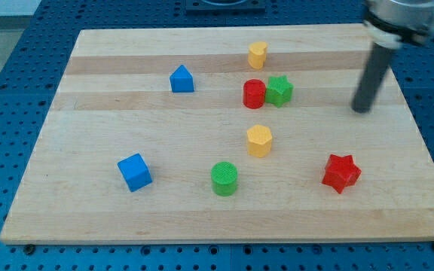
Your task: Move the red star diagonal to the green star
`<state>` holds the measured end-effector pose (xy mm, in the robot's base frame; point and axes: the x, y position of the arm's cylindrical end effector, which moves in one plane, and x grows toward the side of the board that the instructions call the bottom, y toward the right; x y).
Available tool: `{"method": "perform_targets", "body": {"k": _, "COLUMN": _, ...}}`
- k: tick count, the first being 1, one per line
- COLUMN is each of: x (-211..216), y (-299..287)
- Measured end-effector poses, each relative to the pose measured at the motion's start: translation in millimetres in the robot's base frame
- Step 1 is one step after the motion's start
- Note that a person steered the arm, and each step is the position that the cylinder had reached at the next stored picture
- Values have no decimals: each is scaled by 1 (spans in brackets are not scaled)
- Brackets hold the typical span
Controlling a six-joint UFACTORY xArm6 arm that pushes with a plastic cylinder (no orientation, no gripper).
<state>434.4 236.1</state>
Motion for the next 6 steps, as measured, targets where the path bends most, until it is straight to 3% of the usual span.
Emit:
{"method": "perform_targets", "body": {"k": 1, "x": 75, "y": 33}}
{"method": "perform_targets", "body": {"k": 2, "x": 139, "y": 2}}
{"method": "perform_targets", "body": {"k": 4, "x": 132, "y": -88}}
{"method": "perform_targets", "body": {"k": 6, "x": 64, "y": -71}}
